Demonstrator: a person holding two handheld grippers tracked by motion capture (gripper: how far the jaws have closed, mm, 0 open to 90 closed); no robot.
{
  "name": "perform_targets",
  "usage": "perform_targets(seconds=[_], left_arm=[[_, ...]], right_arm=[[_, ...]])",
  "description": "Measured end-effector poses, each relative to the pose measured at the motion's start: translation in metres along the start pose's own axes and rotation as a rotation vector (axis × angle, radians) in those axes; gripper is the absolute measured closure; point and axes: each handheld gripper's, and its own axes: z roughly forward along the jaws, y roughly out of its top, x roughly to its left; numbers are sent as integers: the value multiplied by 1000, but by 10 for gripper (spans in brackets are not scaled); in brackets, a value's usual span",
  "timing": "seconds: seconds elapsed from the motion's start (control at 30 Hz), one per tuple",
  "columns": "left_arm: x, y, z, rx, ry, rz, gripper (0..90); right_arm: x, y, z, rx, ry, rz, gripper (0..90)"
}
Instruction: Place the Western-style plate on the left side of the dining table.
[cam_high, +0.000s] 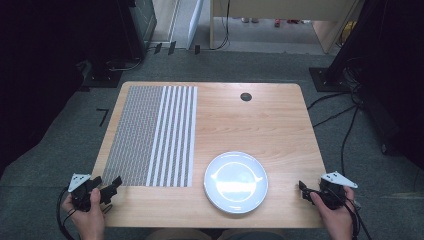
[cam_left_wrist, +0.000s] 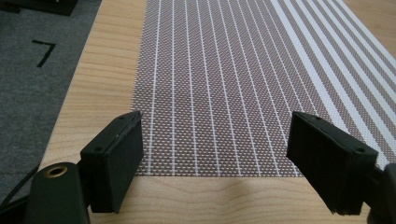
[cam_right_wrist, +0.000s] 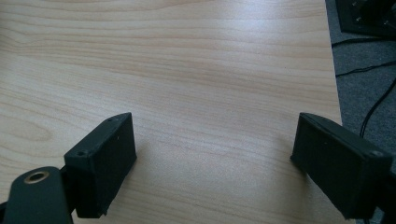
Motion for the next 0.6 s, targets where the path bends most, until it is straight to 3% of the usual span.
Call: perform_targets(seconds=[0.33, 0.5, 0.6], left_arm=[[-8, 5, -3, -26, 7, 14, 180], [-24, 25, 4, -31, 50, 48, 180], [-31, 34, 10, -27, 43, 42, 180]], right_arm=[[0, 1, 1, 3, -2, 3, 115], [-2, 1, 0, -4, 8, 24, 122], [-3, 0, -1, -12, -14, 40, 155]])
